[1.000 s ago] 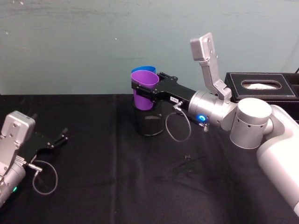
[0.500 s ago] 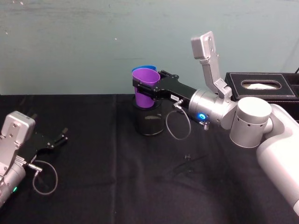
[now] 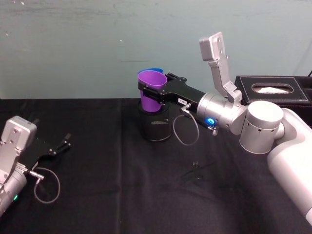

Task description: Pick up one cup with a gripper and tap it against the other cup.

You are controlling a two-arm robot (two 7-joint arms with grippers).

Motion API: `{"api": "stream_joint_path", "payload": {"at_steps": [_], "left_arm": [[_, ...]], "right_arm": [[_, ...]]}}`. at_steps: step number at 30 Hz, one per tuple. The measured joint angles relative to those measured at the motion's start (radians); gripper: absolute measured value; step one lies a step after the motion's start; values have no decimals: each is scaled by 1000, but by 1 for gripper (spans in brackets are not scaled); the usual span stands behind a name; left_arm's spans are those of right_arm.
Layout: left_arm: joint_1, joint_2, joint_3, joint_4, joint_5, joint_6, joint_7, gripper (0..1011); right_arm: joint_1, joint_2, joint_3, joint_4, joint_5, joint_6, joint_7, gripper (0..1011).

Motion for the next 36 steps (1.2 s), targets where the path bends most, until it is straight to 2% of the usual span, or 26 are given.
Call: {"api": "stream_joint_path", "payload": {"at_steps": [36], "left_arm": [[0, 0, 0, 0, 0, 0, 0, 1000]], "right_arm": [[-2, 1, 0, -2, -1, 1, -1, 726]]}}
